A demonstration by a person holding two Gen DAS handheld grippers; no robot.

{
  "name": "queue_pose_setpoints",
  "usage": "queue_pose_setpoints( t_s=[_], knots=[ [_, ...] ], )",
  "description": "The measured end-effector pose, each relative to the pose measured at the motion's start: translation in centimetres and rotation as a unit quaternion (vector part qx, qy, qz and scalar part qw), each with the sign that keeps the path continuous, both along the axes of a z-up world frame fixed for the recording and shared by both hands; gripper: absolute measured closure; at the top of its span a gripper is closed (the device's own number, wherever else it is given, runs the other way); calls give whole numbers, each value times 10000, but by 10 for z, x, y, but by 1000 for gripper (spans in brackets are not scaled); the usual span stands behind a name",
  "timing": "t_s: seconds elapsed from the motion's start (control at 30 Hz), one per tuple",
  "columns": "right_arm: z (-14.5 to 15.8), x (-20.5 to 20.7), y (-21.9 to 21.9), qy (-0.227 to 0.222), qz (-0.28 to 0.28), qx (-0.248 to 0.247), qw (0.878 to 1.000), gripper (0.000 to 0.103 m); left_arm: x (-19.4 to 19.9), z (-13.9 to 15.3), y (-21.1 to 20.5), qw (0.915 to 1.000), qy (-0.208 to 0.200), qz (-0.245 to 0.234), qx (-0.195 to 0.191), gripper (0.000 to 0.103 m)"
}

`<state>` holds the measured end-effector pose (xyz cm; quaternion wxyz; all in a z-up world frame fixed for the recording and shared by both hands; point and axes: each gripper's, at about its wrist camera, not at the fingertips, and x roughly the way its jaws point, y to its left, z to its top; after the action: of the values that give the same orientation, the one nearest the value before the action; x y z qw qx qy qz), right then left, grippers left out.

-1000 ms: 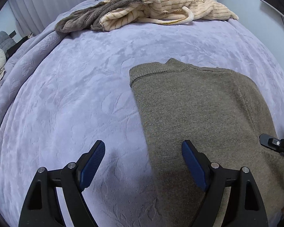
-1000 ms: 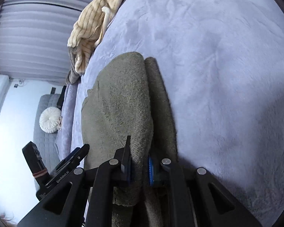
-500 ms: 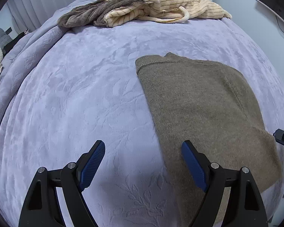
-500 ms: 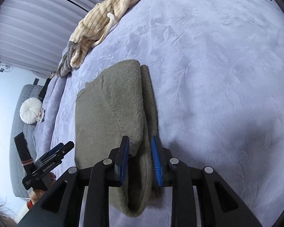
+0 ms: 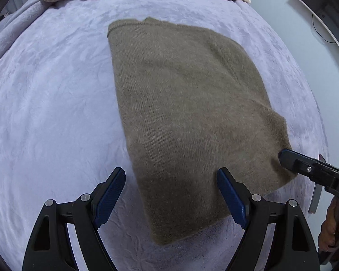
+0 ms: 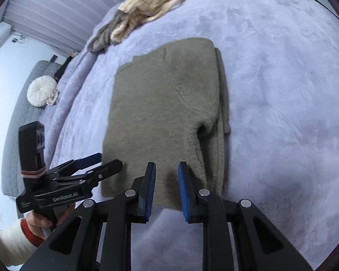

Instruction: Fold small clothes

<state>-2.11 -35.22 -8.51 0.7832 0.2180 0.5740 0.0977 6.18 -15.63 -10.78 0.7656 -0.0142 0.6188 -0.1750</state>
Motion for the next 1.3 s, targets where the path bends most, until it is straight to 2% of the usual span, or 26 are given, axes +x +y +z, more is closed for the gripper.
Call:
queue_pose_setpoints(
  t_s=[0.03, 0.1, 0.13, 0.23, 0.4, 0.53, 0.63, 0.77, 0.9, 1.0, 1.1, 1.13, 1.2, 1.3],
  knots=[
    [-8, 0, -3, 98, -48, -70, 9999, 85, -5, -11, 0, 9999, 134, 0, -14, 19],
    [-30, -6, -13, 416, -157, -248, 9987, 101, -14, -28, 7, 9993, 349, 41, -130, 19],
    [-37, -10, -17, 468, -202, -210, 9985, 103, -18, -32, 11, 9990, 359, 66, -239, 19],
    [-48, -22, -28, 375, -309, 27, 9988, 103, -22, -32, 15, 9991, 293, -10, -318, 19],
    [-42, -26, -24, 300, -179, -207, 9992, 103, -28, -25, 18, 9996, 251, -101, -106, 19],
    [-34, -34, -27, 354, -390, -231, 9983, 103, -29, -15, 31, 9995, 319, -1, -25, 19],
    [-23, -36, -28, 392, -553, -361, 9970, 103, -27, 2, 36, 9997, 117, 59, 182, 19],
    [9, -27, -27, -17, -532, -489, 9974, 103, -12, 24, 44, 9992, -213, 337, 99, 19],
    [23, -4, -22, -252, -391, -497, 9977, 103, 3, 19, 46, 9980, -200, 579, 179, 19],
    [16, 10, -9, -206, -98, -743, 9970, 103, 3, 5, 39, 9977, -75, 614, 274, 19],
    [-13, 19, -3, 159, 50, -1234, 9922, 103, -1, -6, 40, 9978, -4, 607, 275, 19],
    [-26, 20, -9, 317, -10, -1209, 9922, 100, -1, -8, 40, 9978, 17, 615, 251, 19],
    [-32, 19, -20, 397, -238, -994, 9940, 88, -1, -9, 39, 9978, 23, 623, 242, 19],
    [-21, 15, -29, 343, -419, -941, 9941, 88, -2, -10, 37, 9978, 17, 607, 261, 19]
  ],
)
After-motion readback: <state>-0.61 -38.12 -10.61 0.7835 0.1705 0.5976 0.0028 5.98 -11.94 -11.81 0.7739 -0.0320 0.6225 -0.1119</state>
